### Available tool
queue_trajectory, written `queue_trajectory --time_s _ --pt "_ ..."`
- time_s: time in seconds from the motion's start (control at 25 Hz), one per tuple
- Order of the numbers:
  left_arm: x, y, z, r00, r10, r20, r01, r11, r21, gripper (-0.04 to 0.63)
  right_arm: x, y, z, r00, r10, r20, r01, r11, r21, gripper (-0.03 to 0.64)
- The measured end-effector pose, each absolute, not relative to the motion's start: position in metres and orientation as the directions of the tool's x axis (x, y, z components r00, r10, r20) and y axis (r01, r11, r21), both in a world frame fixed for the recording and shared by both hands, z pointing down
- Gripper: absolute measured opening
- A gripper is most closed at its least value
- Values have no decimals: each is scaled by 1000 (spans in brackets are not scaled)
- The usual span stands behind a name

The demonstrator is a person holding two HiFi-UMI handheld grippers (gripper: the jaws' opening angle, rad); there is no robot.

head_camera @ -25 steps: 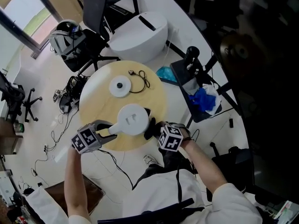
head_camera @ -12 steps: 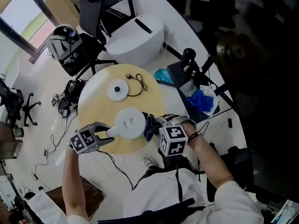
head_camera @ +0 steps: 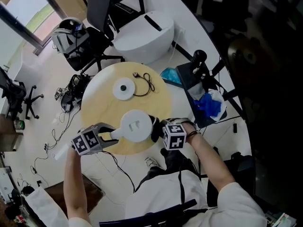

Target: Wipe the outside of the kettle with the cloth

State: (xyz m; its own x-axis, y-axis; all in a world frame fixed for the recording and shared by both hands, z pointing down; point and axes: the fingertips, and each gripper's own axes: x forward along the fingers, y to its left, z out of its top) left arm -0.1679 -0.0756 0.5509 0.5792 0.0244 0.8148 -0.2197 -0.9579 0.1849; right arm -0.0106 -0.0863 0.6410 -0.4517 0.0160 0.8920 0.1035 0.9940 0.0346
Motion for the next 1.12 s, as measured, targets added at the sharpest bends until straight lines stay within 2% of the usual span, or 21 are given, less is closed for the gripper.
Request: queue_trajectory --time_s 0.32,0.52,0.76,1.12 --pt "-165 -76 550 587 18 810 -231 -954 189 172 -13 -77 715 -420 141 896 63 990 -127 64" --pt "-165 -76 550 597 0 803 -246 -952 183 172 -14 -73 737 -416 155 896 36 987 -154 64" --pt "-165 -76 550 614 -15 789 -252 -951 179 172 -11 -76 723 -409 77 909 67 996 -55 64" --pt "-164 -79 554 648 -65 759 -272 -950 151 172 -11 -80 630 -444 -77 893 91 987 131 64"
